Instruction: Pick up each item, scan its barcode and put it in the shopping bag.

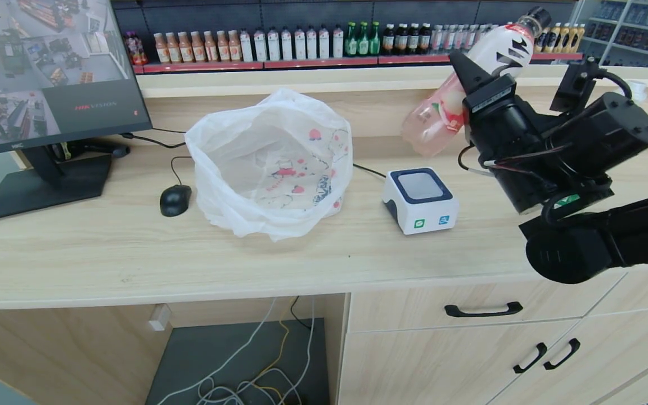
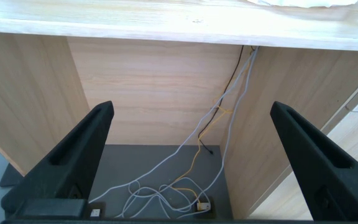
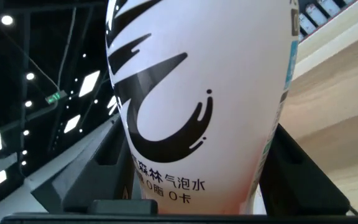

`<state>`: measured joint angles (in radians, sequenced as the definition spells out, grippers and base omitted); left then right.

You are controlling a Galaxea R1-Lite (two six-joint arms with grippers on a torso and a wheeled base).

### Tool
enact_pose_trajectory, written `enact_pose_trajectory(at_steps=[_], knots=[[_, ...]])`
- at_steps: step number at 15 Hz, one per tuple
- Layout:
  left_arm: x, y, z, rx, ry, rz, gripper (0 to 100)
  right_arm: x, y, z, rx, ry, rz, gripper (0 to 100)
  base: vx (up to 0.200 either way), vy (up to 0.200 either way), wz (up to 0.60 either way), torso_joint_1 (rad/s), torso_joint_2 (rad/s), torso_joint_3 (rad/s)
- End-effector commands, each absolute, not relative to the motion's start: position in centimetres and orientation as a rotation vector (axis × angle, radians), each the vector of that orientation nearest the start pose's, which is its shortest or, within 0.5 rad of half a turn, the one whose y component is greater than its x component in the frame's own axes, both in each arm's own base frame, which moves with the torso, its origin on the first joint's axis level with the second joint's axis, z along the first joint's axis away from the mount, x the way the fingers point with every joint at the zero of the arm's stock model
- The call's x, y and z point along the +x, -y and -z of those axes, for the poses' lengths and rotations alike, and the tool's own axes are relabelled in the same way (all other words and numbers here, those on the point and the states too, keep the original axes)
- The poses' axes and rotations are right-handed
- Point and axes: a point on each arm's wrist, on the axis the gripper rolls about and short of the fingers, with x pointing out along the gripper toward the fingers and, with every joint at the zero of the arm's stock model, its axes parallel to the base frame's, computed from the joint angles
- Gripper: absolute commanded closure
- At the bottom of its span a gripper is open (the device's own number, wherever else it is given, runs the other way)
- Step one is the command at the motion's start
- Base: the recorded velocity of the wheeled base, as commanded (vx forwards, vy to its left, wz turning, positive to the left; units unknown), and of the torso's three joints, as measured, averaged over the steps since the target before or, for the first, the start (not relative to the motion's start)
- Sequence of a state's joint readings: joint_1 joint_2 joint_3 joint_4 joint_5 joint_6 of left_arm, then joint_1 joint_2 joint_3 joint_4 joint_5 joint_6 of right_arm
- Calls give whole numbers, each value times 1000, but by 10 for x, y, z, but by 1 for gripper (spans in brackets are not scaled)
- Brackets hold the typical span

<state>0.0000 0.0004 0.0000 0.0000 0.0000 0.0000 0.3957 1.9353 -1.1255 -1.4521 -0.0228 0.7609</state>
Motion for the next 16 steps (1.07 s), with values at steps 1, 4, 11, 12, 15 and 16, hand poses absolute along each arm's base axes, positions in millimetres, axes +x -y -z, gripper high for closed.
enact_pose_trajectory(at_steps=[1,4,11,12,15,16], knots=[[-23,0,-75,0,0,0,0,311,-139,-282,793,494,-628,100,0,0,0,0,0,0],[-23,0,-75,0,0,0,0,277,-151,-275,606,470,-669,100,0,0,0,0,0,0],[-23,0,-75,0,0,0,0,202,-141,-235,190,408,-652,100,0,0,0,0,0,0],[-23,0,-75,0,0,0,0,189,-133,-227,111,397,-636,100,0,0,0,0,0,0],[-23,0,-75,0,0,0,0,180,-125,-220,83,389,-569,100,0,0,0,0,0,0],[-23,0,-75,0,0,0,0,180,-124,-219,88,386,-549,100,0,0,0,0,0,0]])
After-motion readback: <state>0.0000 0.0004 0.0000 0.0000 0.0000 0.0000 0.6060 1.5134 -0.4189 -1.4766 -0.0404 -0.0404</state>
